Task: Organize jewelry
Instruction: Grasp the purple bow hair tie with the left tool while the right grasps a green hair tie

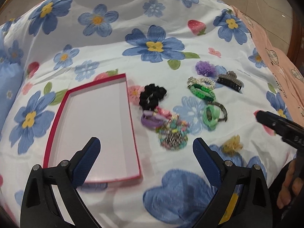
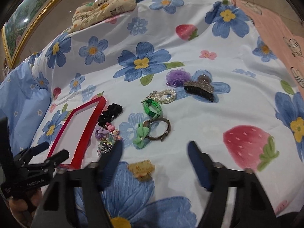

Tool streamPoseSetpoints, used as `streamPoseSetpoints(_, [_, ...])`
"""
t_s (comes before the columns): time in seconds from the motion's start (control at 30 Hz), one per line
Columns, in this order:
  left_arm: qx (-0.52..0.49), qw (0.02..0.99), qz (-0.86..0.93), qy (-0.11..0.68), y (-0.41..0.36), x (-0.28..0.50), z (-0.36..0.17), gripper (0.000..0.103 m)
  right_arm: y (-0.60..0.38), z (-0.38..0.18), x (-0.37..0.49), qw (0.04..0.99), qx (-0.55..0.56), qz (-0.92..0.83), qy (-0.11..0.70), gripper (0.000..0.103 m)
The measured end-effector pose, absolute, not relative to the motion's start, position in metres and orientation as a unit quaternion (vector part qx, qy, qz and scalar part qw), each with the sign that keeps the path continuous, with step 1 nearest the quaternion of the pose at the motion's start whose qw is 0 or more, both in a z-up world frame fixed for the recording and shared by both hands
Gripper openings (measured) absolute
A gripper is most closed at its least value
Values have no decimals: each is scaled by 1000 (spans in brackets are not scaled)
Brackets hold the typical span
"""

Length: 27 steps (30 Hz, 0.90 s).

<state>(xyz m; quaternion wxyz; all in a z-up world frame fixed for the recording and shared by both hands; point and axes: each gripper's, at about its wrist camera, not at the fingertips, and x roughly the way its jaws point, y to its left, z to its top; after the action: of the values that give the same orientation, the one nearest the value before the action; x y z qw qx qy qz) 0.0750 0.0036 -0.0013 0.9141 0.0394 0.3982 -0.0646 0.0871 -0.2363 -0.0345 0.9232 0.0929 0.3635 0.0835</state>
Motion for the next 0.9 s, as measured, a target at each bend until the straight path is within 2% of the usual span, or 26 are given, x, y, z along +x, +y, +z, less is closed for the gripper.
streamPoseSetpoints(0.07, [50,912,-73,400,4,86,0,92,-231,-38,99,918,91,97,374,52])
streamPoseSetpoints(0.17, [68,906,-88,408,3,103,-3,86,-218,-45,117,910,79,115,390,44])
streamPoseSetpoints(0.23, [78,902,-96,413,1,112,-6,81,-211,-51,127,906,77,123,399,42])
streamPoseSetpoints(0.4, [102,888,-116,433,-6,135,-20,77,-196,-75,156,888,69,130,435,37])
streamPoseSetpoints(0.53, [119,875,-130,451,-14,149,-33,72,-193,-88,170,879,67,129,453,27])
streamPoseSetpoints(0.6, [133,868,-132,460,-21,156,-40,72,-195,-93,174,878,67,125,458,18])
streamPoseSetpoints(0.7, [154,854,-135,478,-29,164,-52,70,-199,-96,178,875,77,123,461,13])
streamPoseSetpoints(0.8, [154,842,-132,500,-28,169,-66,44,-202,-94,178,878,77,123,456,11])
streamPoseSetpoints(0.9, [128,838,-140,511,-20,172,-71,30,-204,-90,177,879,86,127,451,11])
